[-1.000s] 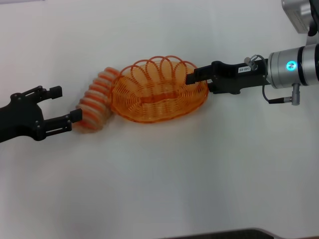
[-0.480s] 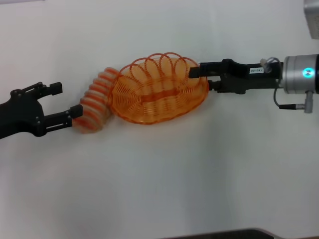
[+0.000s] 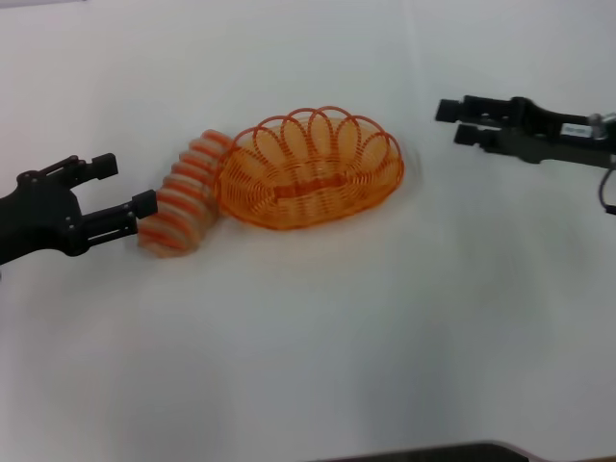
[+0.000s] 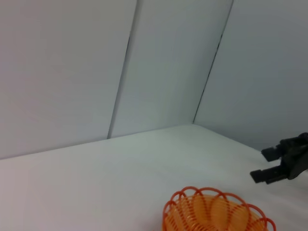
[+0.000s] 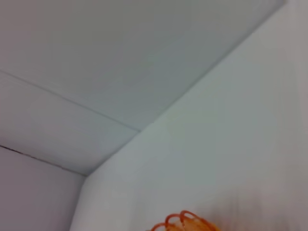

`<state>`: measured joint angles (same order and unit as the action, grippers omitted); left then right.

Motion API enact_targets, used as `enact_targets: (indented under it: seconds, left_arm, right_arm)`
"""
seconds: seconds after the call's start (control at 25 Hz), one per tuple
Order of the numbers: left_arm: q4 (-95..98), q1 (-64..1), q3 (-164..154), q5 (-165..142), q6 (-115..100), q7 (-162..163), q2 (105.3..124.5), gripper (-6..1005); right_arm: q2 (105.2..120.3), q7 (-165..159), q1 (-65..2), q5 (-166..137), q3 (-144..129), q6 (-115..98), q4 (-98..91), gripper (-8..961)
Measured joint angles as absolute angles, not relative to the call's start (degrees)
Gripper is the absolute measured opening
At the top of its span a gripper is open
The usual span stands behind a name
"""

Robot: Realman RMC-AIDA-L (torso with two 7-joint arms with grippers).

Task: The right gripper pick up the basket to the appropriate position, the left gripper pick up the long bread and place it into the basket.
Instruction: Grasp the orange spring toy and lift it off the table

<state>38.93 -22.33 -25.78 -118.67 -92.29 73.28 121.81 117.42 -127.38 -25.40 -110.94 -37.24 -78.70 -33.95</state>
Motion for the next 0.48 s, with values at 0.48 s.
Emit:
enact_targets:
  seconds: [0.48]
  left_arm:
    - [35.77, -21.97, -24.07, -118.15, -92.93, 79.08, 121.52, 841]
  right_arm:
    - [117.65, -85.43, -20.21, -107.49, -28.43, -96.55, -34.91, 741]
